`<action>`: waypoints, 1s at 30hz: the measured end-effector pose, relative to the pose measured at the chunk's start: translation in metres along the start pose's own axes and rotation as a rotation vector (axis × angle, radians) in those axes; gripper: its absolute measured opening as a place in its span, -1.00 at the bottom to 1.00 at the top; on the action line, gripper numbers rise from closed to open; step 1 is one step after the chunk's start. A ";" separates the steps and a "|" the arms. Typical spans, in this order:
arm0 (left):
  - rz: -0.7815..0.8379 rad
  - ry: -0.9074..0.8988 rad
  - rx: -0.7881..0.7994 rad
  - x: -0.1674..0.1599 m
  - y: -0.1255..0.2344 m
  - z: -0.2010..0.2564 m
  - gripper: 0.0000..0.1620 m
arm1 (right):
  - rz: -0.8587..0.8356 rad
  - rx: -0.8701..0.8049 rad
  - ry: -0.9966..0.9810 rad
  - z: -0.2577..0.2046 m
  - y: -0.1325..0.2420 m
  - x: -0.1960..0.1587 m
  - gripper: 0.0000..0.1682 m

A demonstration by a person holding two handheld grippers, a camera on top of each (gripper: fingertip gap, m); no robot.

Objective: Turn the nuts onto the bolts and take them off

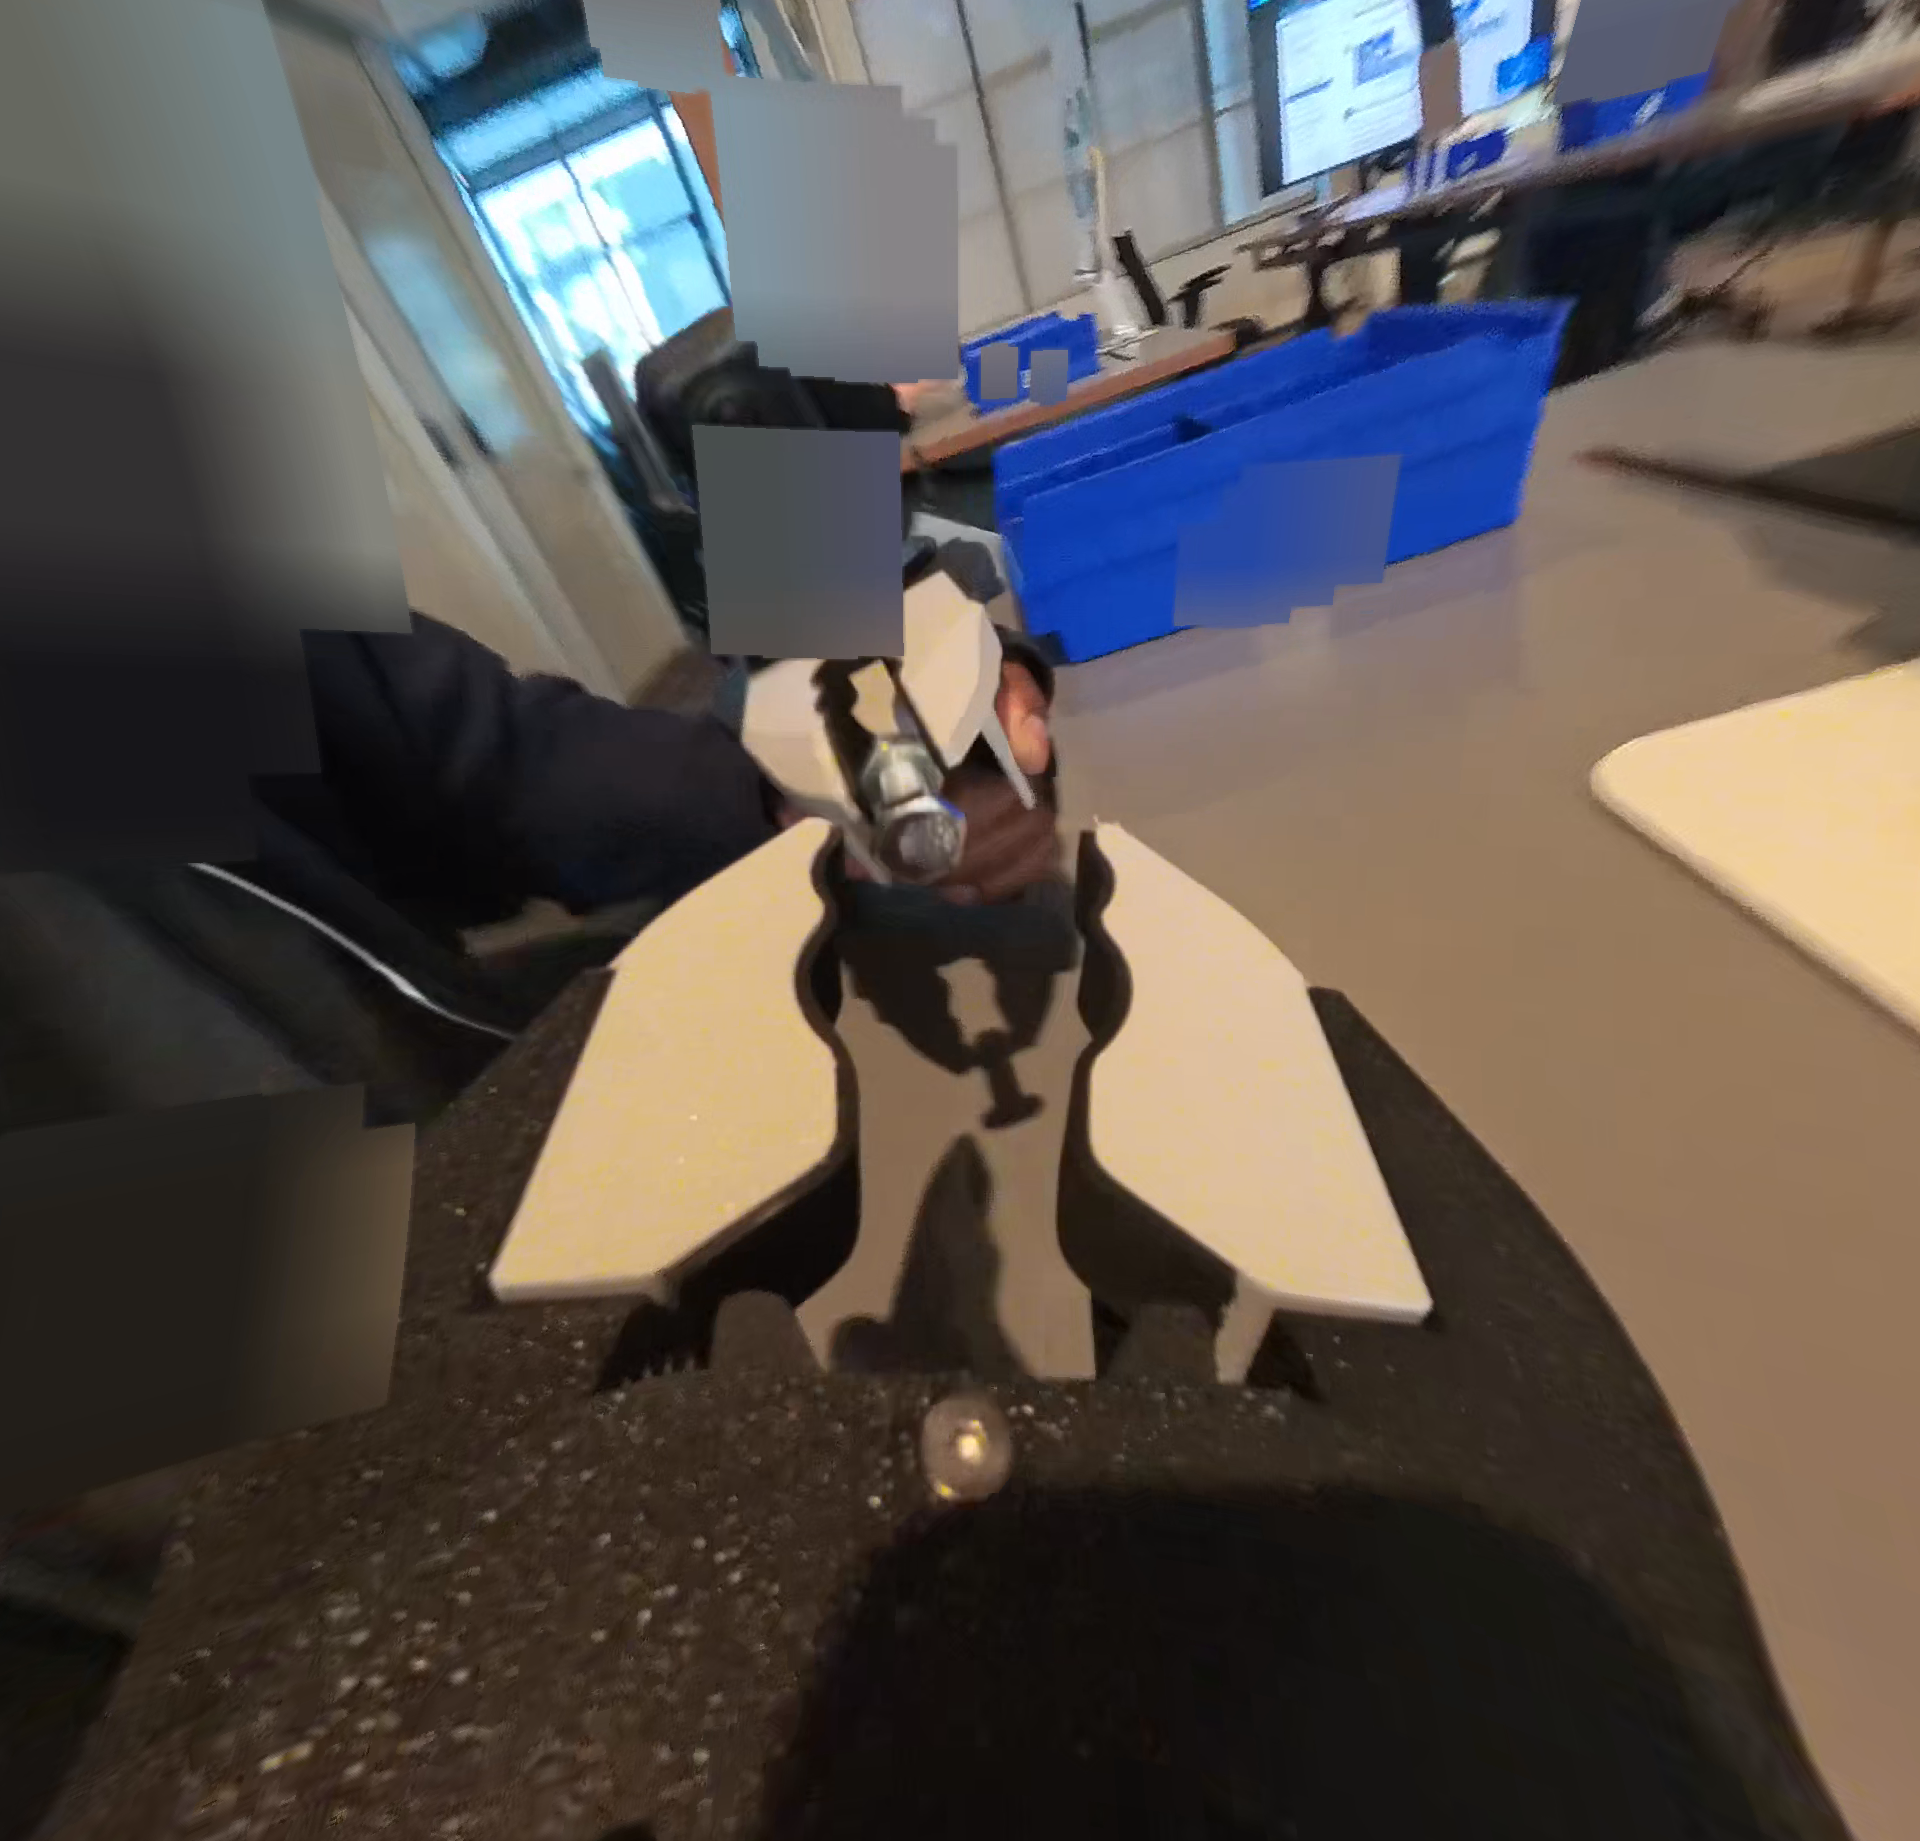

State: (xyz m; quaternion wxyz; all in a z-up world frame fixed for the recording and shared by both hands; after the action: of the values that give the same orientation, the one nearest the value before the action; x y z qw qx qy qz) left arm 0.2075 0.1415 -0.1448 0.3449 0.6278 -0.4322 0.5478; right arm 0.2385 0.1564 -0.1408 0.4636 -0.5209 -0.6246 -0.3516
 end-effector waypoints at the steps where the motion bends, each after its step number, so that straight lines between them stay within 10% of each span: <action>1: 0.017 0.062 -0.015 0.003 0.002 -0.003 -0.79 | -0.029 -0.043 0.087 0.000 0.001 0.001 -0.50; 14: 0.024 0.337 -0.182 0.004 0.002 0.004 -0.79 | -0.244 -0.171 0.513 -0.016 -0.013 -0.008 -0.81; 26: -0.021 -0.130 0.007 -0.004 0.000 0.005 -0.79 | -0.017 0.128 -0.171 -0.011 -0.009 -0.013 -0.80; 30: -0.013 -0.062 0.011 -0.001 -0.001 0.002 -0.80 | 0.010 0.115 -0.127 -0.008 -0.008 -0.010 -0.75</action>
State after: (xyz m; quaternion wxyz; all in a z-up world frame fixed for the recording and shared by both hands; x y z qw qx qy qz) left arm 0.2092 0.1399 -0.1461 0.3316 0.6491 -0.4356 0.5282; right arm 0.2325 0.1442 -0.1477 0.4537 -0.5178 -0.6695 -0.2791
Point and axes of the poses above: each gripper's, where its closed fingertips meet, y back along the fingers, x out of its top, z = x × y across the jaws, the point moved 1 cm from there along y, back along the fingers, and after that the axes turned 12 degrees about x, right-handed, at the moved point
